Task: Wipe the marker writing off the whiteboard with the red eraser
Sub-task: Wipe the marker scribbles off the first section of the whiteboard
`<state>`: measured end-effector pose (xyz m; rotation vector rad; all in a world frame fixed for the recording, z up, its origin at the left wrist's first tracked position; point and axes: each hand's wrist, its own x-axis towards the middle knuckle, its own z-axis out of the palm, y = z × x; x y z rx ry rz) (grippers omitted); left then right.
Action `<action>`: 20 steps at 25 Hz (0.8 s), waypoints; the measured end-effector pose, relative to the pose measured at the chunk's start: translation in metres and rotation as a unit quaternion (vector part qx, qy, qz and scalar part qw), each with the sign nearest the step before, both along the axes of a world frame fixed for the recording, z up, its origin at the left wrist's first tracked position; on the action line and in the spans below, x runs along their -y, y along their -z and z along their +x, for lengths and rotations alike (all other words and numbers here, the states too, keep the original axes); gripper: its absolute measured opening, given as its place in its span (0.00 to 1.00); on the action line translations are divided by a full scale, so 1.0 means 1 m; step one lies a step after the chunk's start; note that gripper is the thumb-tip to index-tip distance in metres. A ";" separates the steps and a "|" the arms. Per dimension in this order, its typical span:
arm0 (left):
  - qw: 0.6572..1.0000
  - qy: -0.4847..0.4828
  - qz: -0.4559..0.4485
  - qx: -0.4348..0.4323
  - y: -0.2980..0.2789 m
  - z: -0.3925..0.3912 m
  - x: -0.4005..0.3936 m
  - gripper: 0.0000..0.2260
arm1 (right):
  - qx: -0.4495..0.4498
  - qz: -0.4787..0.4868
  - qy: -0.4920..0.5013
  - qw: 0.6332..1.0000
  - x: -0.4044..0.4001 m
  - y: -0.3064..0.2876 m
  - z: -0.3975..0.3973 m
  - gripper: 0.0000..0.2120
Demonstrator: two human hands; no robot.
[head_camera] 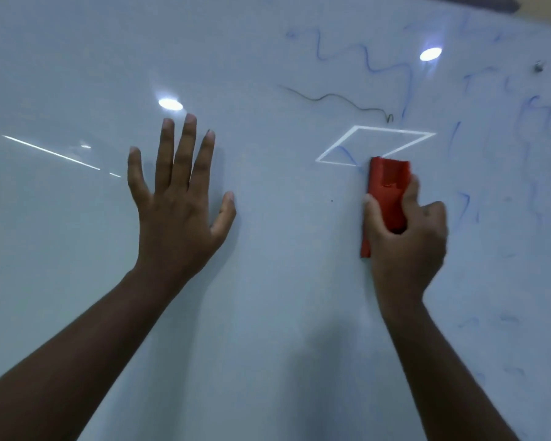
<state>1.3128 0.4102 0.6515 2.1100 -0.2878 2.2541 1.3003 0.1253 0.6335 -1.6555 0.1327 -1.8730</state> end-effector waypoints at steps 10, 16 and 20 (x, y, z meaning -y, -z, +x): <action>1.000 0.005 0.009 0.002 -0.016 0.013 0.003 0.32 | 0.054 -0.223 -0.002 0.973 -0.062 -0.028 0.002 0.33; 1.000 0.005 0.005 0.024 -0.014 0.016 0.005 0.31 | 0.049 -0.153 0.025 0.987 0.001 -0.071 0.005 0.32; 1.000 0.004 0.005 0.021 -0.014 0.015 0.005 0.32 | 0.041 -0.059 0.008 0.997 0.054 -0.083 -0.001 0.30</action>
